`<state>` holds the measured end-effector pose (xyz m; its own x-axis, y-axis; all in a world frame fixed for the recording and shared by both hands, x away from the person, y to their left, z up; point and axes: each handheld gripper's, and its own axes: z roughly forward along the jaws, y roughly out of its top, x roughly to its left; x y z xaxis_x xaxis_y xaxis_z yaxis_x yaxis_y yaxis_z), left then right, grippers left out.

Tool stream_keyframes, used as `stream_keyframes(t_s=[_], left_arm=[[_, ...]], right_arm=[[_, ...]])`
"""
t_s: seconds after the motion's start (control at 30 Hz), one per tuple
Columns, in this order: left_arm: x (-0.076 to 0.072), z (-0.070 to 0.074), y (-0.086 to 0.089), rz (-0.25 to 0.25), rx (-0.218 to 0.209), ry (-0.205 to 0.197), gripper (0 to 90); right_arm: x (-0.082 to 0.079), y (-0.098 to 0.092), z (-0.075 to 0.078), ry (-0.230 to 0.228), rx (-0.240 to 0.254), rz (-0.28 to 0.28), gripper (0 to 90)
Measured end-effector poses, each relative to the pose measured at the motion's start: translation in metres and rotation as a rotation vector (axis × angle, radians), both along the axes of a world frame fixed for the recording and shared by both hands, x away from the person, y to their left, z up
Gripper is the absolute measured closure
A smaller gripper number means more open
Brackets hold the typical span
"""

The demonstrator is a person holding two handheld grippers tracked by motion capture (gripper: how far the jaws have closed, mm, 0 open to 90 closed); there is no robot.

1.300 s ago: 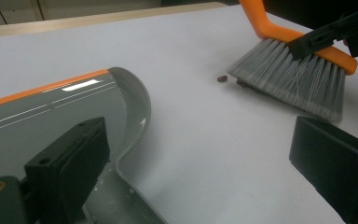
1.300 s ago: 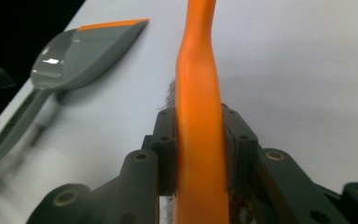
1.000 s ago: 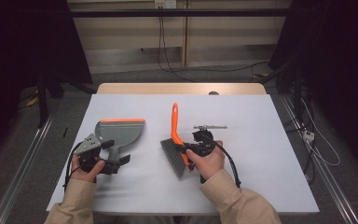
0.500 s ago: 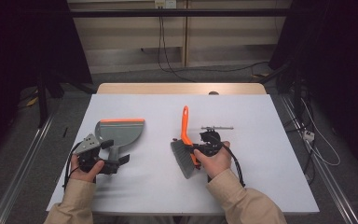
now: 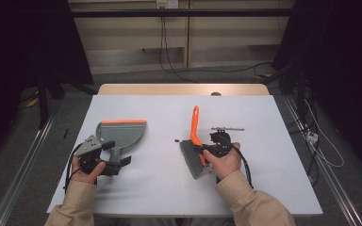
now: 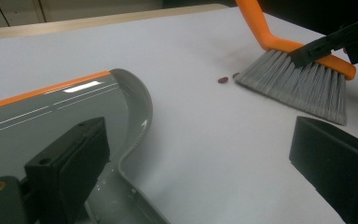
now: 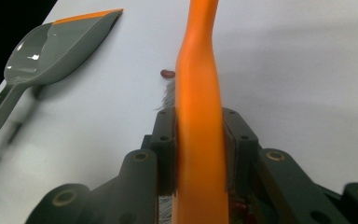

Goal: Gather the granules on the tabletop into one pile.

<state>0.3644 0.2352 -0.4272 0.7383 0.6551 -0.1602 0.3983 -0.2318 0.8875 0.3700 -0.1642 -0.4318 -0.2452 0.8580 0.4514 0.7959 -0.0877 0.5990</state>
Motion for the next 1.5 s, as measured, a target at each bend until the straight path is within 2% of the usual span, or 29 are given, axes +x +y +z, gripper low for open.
stream_keyframes(t_s=[0.33,0.63,0.83,0.93,1.0,1.03,1.13,1.23,1.4,1.5], left_arm=[[0.0,0.0,0.0,0.001,0.0,0.001,4.7],[0.001,0.0,-0.001,-0.001,0.003,0.003,4.7],[0.001,0.0,0.0,0.001,-0.003,0.001,4.7],[0.001,0.0,0.001,0.003,-0.008,0.005,4.7],[0.001,0.0,0.001,0.003,-0.01,0.006,4.7],[0.001,0.0,0.002,0.003,-0.01,0.005,4.7],[0.002,0.0,0.002,0.004,-0.011,0.006,4.7],[0.002,0.0,0.002,0.006,-0.014,0.007,4.7],[0.002,-0.001,0.002,0.007,-0.015,0.007,4.7],[0.002,-0.001,0.003,0.008,-0.012,0.009,4.7]], right_arm=[[-0.001,-0.006,0.001,-0.003,0.001,-0.008,70.5],[-0.001,0.001,0.008,-0.029,0.088,0.006,71.0],[0.014,0.011,0.021,-0.057,0.092,0.02,71.1],[0.025,0.013,0.029,-0.101,0.079,0.049,71.0],[0.034,0.012,0.035,-0.135,0.031,0.066,71.1],[0.039,0.011,0.037,-0.168,0.0,0.096,71.1],[0.051,0.009,0.041,-0.249,-0.044,0.166,71.1],[0.062,0.007,0.044,-0.327,-0.139,0.239,71.2],[0.082,0.007,0.037,-0.428,-0.28,0.407,71.2],[0.09,0.009,0.029,-0.472,-0.327,0.488,71.2]])
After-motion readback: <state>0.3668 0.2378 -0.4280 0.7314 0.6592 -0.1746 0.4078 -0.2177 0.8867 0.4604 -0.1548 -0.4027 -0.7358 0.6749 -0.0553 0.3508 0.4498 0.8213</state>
